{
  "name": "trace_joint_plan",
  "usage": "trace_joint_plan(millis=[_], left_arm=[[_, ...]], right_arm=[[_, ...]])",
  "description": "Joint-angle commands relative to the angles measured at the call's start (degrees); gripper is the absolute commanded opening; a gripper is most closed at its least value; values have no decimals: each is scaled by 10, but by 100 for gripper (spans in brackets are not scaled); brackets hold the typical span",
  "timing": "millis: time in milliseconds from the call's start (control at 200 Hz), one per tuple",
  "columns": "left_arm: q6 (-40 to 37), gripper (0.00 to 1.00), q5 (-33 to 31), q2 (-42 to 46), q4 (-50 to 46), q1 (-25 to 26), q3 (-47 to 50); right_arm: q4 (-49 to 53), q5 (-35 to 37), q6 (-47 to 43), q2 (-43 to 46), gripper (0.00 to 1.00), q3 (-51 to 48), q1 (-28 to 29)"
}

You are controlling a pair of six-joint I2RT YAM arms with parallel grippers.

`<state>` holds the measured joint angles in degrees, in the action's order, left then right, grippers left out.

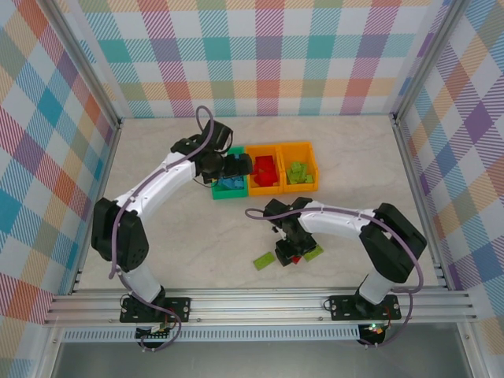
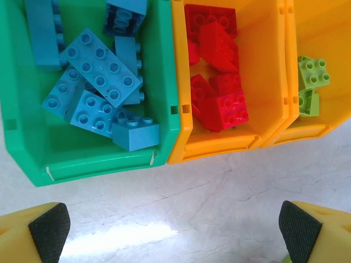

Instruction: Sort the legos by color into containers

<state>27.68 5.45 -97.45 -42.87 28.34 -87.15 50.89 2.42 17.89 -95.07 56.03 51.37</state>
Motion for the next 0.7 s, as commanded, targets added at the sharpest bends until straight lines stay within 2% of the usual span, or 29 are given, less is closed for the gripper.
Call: trace_joint_plan(millis=[0,440,565,695], left_arm=[[7,100,-3,34,15,-8,16],[9,100,-9,71,15,-32,61],[4,100,-14,81,5,-34,74],[-5,100,-12,97,2,-34,106]], right_arm=[[18,6,-12,-19,55,23,11],[32,26,20,-44,27,57,10],[45,30,33,-21,24,87,-15],[49,34,44,1,24,153,-67]])
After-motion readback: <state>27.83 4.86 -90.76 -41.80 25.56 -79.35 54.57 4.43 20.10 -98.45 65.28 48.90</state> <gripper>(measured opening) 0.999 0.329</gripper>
